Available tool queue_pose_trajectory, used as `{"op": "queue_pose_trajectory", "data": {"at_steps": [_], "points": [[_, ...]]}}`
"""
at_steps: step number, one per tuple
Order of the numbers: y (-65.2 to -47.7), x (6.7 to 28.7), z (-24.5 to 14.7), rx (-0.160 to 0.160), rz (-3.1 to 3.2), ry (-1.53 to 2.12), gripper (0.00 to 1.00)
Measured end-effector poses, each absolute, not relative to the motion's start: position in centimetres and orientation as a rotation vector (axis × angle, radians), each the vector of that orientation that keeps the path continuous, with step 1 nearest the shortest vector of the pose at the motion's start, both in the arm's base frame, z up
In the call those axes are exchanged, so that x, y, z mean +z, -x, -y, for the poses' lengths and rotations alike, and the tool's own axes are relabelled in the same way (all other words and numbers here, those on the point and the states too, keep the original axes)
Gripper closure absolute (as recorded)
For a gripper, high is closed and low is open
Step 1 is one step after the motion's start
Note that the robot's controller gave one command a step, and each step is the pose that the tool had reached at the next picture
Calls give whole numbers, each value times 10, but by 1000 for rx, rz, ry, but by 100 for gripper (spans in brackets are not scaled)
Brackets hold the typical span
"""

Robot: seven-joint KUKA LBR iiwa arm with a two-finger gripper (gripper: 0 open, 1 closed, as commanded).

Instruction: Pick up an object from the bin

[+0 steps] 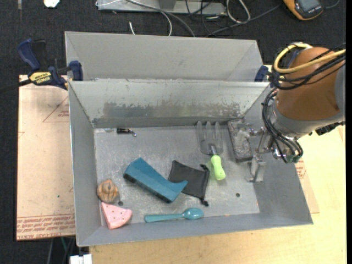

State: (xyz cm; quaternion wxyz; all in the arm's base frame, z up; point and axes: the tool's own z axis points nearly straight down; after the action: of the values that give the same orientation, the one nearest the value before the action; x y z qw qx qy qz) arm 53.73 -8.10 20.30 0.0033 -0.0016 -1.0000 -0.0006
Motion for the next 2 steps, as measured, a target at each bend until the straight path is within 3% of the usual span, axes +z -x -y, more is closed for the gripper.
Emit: {"op": "queue_pose_trajectory", "data": {"at_steps": [1,2], "points": [[-539,207,80,0,3143,0,0],[-552,111,25,-1,3142,-162,0]]}}
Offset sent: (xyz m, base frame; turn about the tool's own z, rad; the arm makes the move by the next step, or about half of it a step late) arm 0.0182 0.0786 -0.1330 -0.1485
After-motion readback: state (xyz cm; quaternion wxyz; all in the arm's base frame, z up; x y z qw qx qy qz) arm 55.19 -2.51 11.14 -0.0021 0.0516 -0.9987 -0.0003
